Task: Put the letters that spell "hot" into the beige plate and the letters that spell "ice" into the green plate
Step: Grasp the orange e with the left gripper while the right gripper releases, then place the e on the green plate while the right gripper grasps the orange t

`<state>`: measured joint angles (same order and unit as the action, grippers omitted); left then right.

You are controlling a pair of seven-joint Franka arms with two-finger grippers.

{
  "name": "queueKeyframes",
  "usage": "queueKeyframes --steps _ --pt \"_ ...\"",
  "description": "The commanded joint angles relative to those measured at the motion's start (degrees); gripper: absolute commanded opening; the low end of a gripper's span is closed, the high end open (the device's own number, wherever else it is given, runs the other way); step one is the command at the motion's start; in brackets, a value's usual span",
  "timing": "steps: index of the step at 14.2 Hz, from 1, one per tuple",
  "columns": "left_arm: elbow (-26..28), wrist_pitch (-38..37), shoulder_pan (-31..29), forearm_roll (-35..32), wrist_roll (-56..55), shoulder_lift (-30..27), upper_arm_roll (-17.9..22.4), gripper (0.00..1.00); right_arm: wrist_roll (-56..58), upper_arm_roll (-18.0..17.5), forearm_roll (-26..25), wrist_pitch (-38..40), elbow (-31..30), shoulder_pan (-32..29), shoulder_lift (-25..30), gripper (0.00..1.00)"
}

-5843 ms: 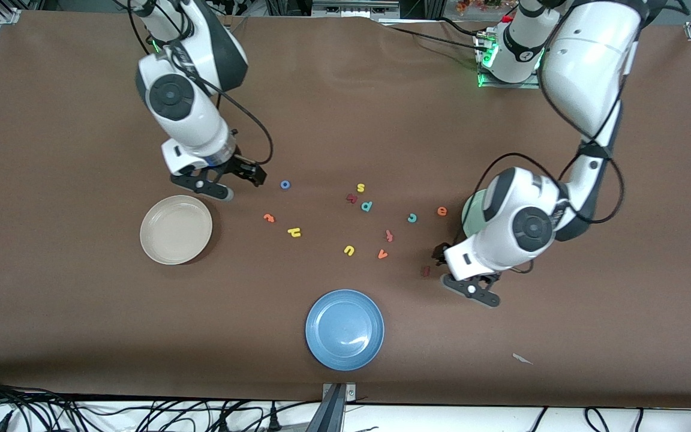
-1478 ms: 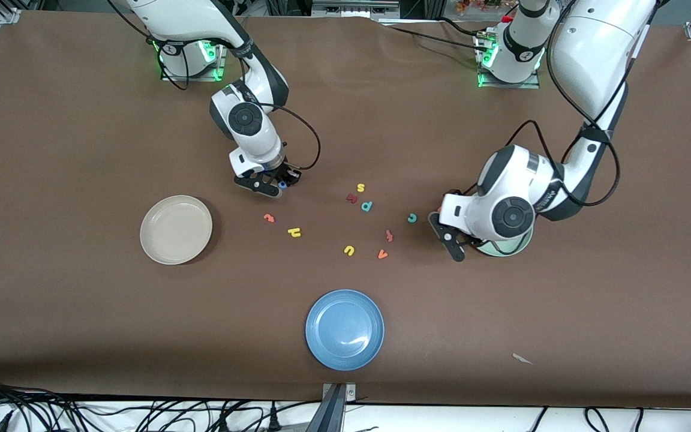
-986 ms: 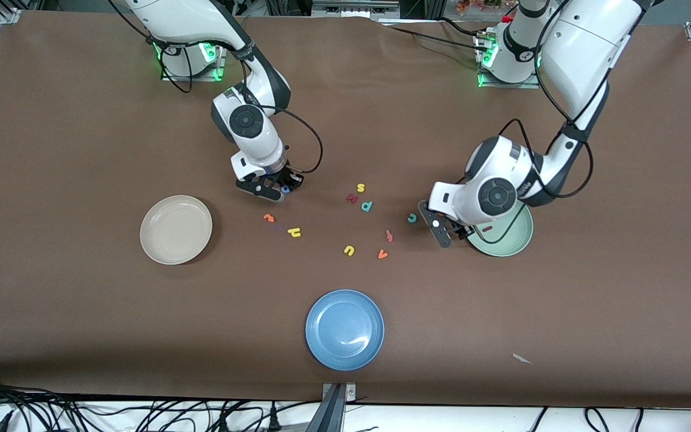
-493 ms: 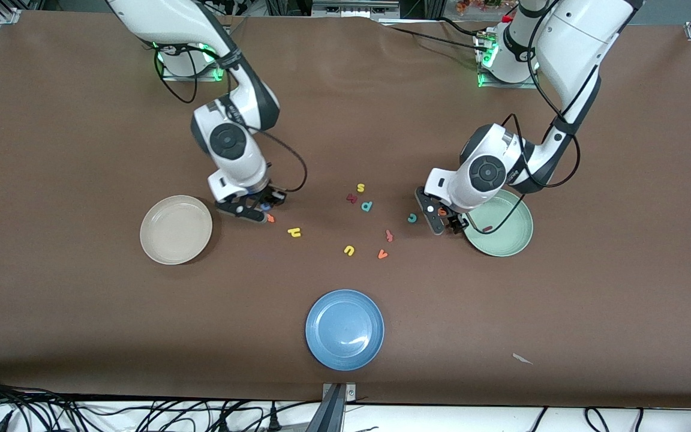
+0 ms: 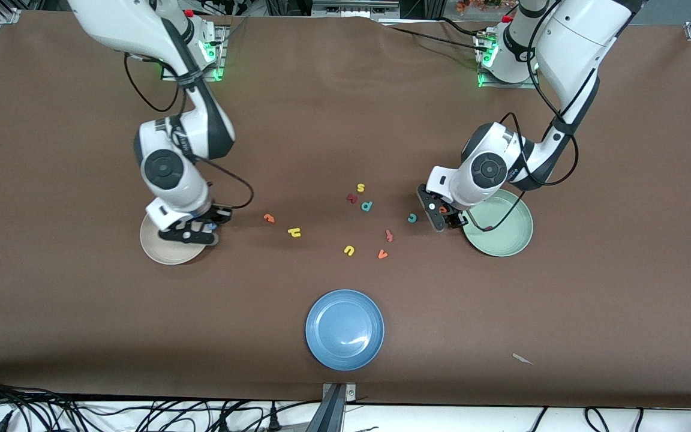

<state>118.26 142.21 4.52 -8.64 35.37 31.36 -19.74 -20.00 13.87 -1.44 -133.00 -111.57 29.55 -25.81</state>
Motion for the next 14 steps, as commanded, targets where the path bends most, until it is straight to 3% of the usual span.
queueKeyframes --steps 1,3,5,6,7,10,14 --pt "1.01 1.40 -0.56 -1.47 0.57 0.01 -0.21 0.60 7.32 3.44 0.03 1.61 0.12 0.25 0.32 0.10" --pt "0.74 1.40 -0.39 -1.38 0.49 0.01 -0.12 0.23 9.18 3.71 0.21 1.34 0.12 -2.20 -0.55 0.17" --pt "0.39 0.88 -0.91 -1.38 0.31 -0.25 -0.04 0.01 9.19 3.71 0.21 1.08 0.21 -3.18 -1.08 0.52" --pt "0.22 0.79 -1.35 -1.38 0.22 -0.43 -0.12 0.00 9.19 3.63 0.30 1.08 0.30 -3.09 -1.08 0.90" --pt "-0.31 0.70 -1.36 -1.38 0.22 -0.60 -0.12 0.00 9.10 3.45 0.39 1.08 0.30 -2.74 -1.08 1.00" --pt "-2.94 -3.85 -1.44 -1.38 0.40 -3.14 -0.21 0.00 7.18 0.65 2.40 2.48 1.70 -2.21 -0.21 1.00" --pt "-11.55 -18.25 -2.58 -1.38 0.92 -4.56 0.05 0.03 2.07 -3.75 3.38 2.57 4.16 -1.78 -1.26 1.00"
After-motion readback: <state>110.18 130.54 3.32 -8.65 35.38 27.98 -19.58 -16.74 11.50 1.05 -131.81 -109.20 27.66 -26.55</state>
